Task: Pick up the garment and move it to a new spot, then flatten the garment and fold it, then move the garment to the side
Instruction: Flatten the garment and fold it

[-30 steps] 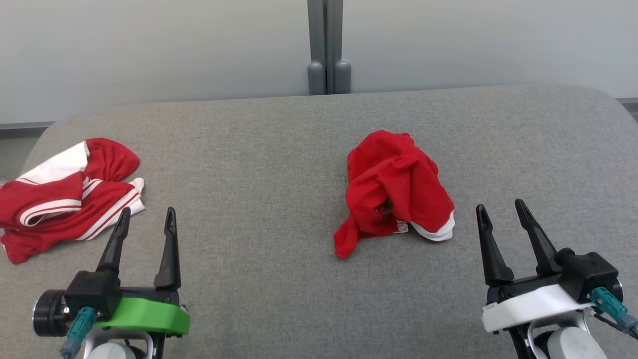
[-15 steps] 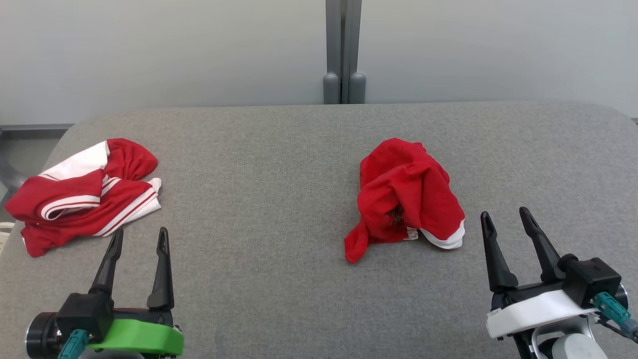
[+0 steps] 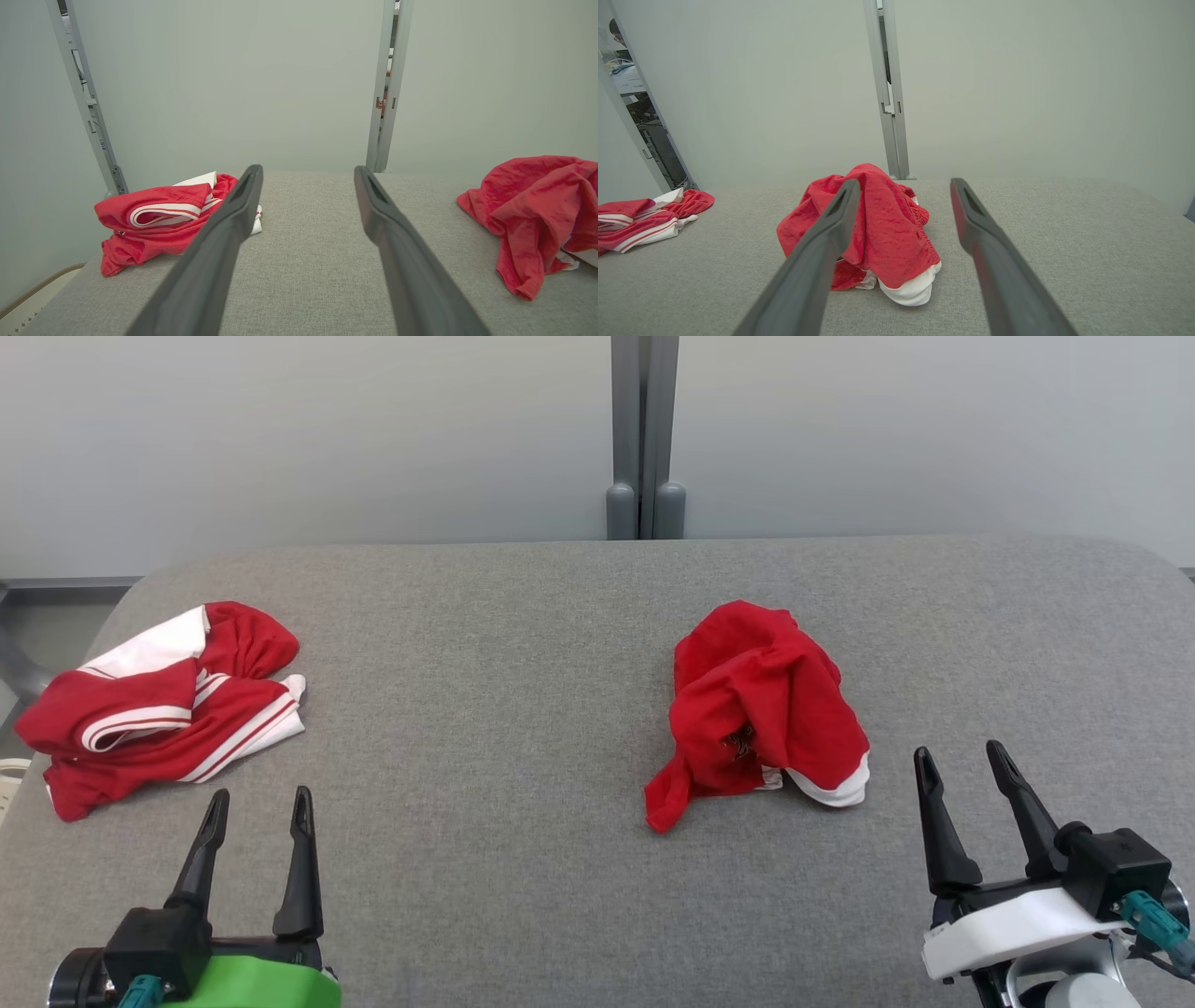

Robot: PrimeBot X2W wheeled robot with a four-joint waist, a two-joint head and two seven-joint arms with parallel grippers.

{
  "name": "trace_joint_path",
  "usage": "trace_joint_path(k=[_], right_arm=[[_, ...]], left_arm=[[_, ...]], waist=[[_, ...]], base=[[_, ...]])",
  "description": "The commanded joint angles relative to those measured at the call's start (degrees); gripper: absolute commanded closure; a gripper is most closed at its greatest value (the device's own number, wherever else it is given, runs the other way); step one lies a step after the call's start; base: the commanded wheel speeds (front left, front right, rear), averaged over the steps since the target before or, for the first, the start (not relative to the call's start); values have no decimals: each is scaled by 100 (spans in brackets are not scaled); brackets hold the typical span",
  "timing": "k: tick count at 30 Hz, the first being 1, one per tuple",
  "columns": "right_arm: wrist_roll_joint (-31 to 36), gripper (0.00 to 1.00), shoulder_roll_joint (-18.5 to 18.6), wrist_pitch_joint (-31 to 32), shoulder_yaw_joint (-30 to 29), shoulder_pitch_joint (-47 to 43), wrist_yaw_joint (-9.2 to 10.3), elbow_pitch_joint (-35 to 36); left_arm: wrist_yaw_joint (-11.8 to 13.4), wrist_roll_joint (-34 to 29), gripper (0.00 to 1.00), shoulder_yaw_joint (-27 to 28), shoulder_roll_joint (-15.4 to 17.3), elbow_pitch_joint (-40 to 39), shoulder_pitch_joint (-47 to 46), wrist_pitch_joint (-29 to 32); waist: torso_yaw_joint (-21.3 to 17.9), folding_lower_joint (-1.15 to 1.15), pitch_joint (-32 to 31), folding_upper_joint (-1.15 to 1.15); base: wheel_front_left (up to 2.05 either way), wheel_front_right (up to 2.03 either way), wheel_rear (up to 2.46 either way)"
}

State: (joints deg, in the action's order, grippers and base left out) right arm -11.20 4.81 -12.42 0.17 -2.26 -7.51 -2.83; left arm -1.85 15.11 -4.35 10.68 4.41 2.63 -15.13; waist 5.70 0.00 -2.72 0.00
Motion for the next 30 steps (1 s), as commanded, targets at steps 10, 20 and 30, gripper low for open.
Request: trace_joint_path(k=[10, 20, 30], right_arm=[[49, 0, -39, 96, -58, -95, 4, -85], [67, 0, -71, 120, -58, -59, 5, -154], [79, 0, -78, 157, -68, -23, 4, -165]], left_arm=[[-62, -78, 0, 60, -102, 68, 126, -3], [-107, -139, 0, 130, -155, 67, 89, -3], [-153, -193, 0, 185, -196, 99, 48, -3]], waist=[[2, 0, 10, 0], [-41, 0, 9, 0], [-77, 0, 21, 0]], base=[[0, 0, 0], [0, 0, 0], [0, 0, 0]])
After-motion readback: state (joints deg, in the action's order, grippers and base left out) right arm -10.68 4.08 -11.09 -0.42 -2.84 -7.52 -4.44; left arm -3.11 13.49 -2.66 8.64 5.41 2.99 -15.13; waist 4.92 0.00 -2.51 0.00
